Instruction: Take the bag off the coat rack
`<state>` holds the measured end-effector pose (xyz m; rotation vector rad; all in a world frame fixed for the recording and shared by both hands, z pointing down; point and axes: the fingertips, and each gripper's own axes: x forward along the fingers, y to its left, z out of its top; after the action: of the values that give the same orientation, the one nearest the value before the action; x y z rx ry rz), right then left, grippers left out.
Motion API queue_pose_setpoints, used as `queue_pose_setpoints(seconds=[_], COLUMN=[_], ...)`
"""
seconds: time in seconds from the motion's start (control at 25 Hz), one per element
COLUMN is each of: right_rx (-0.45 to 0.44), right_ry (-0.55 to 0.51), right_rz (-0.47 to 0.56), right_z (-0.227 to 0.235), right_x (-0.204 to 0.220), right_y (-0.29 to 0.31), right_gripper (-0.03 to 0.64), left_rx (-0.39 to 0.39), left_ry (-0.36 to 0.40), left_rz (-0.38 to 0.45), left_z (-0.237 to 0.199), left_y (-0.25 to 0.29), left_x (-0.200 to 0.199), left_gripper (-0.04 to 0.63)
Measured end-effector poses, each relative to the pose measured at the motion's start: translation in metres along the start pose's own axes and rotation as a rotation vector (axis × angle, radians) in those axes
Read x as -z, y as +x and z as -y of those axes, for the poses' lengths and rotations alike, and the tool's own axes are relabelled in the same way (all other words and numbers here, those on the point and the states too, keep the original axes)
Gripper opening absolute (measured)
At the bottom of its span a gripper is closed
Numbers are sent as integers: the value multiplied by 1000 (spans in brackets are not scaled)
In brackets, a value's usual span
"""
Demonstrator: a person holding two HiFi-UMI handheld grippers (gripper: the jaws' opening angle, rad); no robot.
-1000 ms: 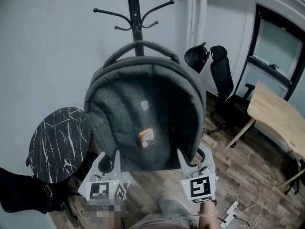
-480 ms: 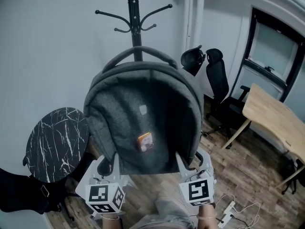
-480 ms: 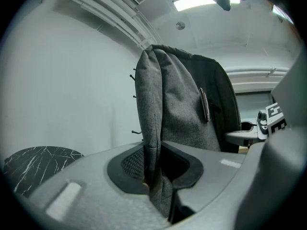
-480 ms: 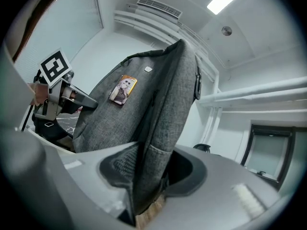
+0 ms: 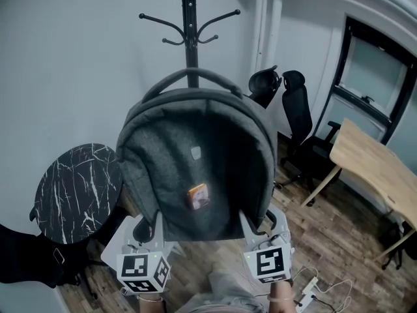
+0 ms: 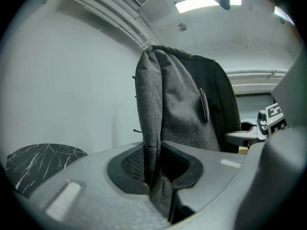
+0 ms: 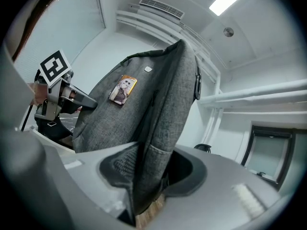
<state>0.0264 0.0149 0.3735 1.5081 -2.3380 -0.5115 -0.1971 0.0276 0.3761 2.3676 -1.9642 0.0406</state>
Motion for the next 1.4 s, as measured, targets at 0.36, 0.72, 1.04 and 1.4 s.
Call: queue_pose_setpoints(seconds=[0.36, 0.72, 1.04, 1.4], right_rx=[-4, -1, 0, 5], right_ry=[-5, -3, 4, 1], right_rz=[0, -1, 2, 5], right_z=[-10, -9, -10, -9], right_x=[0, -2, 0, 0], right_y=[-17, -27, -29, -32], right_gripper=[143, 143, 144, 144], left_rx=[-4, 0, 5, 5], left_ry=[-3, -6, 4, 7], left_rz=[-3, 1, 0, 5], left_z=[2, 8, 9, 11], left_y=[-19, -25, -27, -29], left_x=[5, 3, 3, 3], left_gripper=[69, 69, 69, 69])
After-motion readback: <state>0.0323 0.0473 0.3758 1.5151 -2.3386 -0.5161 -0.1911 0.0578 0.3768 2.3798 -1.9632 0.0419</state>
